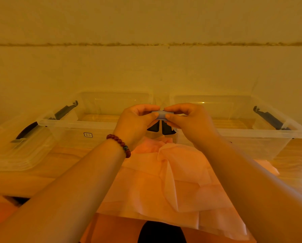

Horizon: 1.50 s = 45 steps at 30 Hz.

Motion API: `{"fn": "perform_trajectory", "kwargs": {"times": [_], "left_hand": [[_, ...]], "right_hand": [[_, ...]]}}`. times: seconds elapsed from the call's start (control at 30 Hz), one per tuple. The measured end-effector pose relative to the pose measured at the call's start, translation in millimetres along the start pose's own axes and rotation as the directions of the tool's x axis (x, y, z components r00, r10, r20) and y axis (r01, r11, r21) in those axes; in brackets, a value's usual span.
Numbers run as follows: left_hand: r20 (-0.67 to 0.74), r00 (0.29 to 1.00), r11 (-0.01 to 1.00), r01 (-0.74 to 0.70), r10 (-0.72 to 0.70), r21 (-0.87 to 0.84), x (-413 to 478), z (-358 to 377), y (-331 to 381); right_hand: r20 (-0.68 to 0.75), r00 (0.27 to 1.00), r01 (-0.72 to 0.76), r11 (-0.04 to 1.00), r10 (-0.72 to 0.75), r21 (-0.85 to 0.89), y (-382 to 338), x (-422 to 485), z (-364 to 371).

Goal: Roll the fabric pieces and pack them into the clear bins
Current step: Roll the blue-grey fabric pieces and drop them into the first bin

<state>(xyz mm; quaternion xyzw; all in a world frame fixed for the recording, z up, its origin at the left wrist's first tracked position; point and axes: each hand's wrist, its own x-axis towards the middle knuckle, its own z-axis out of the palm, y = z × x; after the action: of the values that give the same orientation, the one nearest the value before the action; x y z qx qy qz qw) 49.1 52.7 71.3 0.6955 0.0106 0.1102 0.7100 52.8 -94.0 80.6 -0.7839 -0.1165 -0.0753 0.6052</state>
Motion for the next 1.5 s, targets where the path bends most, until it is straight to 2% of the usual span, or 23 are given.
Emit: {"fn": "perform_trajectory", "kwargs": {"times": [0.3,0.5,0.67,0.77,0.93,1.0,1.17,1.3,1.5], "left_hand": [[-0.058,0.995,0.992,-0.070,0.076,0.106,8.5,-19.9,4.5],[-0.097,0.983,0.956,-0.124,0.155,0.266,29.3,-49.9,6.1],[-0.109,0.959,0.843,-0.173,0.262,0.509,56.6,-85.7,5.0],[-0.089,0.952,0.727,-0.162,0.293,0.668,72.7,-103.4,2.5],[0.006,0.974,0.501,-0.123,0.229,0.857,93.6,-130.5,-6.2],[0.036,0.981,0.443,-0.119,0.191,0.889,99.1,-140.7,-9.6],[0.046,0.995,0.417,-0.080,0.091,0.906,103.7,-149.2,-5.3],[0.014,1.000,0.431,-0.019,0.015,0.902,107.1,-150.9,2.3],[-0.034,0.996,0.389,0.062,-0.079,0.919,112.6,-163.5,10.1]], "right_hand": [[-0.003,0.997,-0.070,0.989,0.071,0.129,-4.3,12.1,18.3],[0.003,0.997,-0.074,0.991,0.074,0.112,-1.2,32.9,32.0],[0.076,0.995,-0.077,0.987,0.067,0.139,-4.8,62.8,56.0],[0.111,0.992,-0.069,0.992,0.058,0.104,-6.9,86.1,72.4],[0.166,0.982,-0.094,0.995,0.090,0.014,-9.3,122.6,97.2],[0.195,0.973,-0.122,0.992,0.123,-0.018,-11.0,133.3,105.8],[0.254,0.944,-0.193,0.978,0.208,-0.083,-19.2,151.2,119.0],[0.294,0.916,-0.252,0.961,0.274,-0.113,-24.3,164.6,123.4],[0.329,0.870,-0.331,0.930,0.367,-0.161,-16.8,177.4,133.4]]}}
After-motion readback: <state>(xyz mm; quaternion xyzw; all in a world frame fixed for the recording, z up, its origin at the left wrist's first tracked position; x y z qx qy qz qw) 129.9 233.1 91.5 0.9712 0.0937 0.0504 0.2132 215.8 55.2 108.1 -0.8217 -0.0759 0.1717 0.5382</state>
